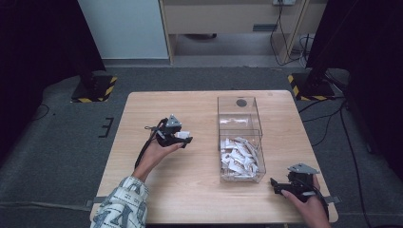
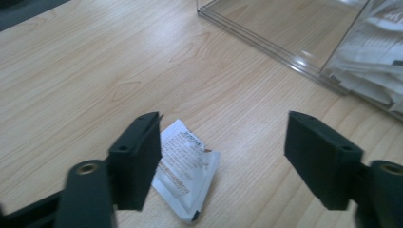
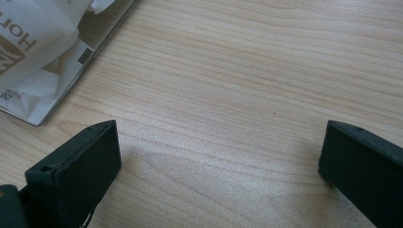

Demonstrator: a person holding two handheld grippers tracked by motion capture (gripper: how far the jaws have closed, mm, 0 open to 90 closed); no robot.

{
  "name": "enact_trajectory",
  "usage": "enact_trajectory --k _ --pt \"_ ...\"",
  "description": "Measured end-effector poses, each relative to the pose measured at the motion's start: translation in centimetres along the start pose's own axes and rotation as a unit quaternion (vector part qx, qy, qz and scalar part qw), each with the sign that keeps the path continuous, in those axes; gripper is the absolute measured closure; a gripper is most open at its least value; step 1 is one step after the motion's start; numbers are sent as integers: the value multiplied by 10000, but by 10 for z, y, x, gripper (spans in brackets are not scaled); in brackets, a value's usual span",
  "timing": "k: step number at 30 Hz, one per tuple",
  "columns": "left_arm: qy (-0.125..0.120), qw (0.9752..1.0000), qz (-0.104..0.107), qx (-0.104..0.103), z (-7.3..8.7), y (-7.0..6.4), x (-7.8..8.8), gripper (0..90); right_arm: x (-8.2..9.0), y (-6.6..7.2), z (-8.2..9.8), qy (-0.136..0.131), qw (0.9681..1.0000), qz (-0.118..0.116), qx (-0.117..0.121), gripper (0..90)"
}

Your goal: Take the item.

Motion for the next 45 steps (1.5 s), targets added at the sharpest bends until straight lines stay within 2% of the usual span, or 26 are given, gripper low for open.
enact_trajectory --k 3,7,10,12,15,18,24,37,45 --pt "-72 10000 -6 -65 -2 -4 6 110 0 0 0 -3 10000 -1 1 5" --pt "-96 9999 13 -109 -1 -9 15 65 0 0 0 -4 10000 4 3 5" --pt "-110 9998 47 -145 0 -13 19 62 0 0 0 -2 10000 1 1 5" --pt "-26 9996 53 -281 5 -18 27 58 0 0 0 -4 10000 2 3 5" --pt "-30 9996 59 -286 8 -20 32 55 0 0 0 -5 10000 1 3 5" --pt "-37 9997 100 -239 15 -26 37 54 0 0 0 -4 10000 2 4 5" --pt "14 9997 108 -228 27 -33 38 54 0 0 0 -4 10000 1 3 5" --pt "109 9999 86 -101 50 -41 44 50 0 0 0 -4 10000 2 3 5" --pt "185 9997 133 -94 61 -46 50 48 0 0 0 -4 10000 1 2 5"
Point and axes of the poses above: each handheld gripper's, and its own axes: x roughly backward along the jaws, z roughly out of its underside, y roughly to its left, the point moved 7 cm from there along -x, roughly forward along the jaws, and after that the axes turned 15 degrees about -x, right-handed, at the moved point
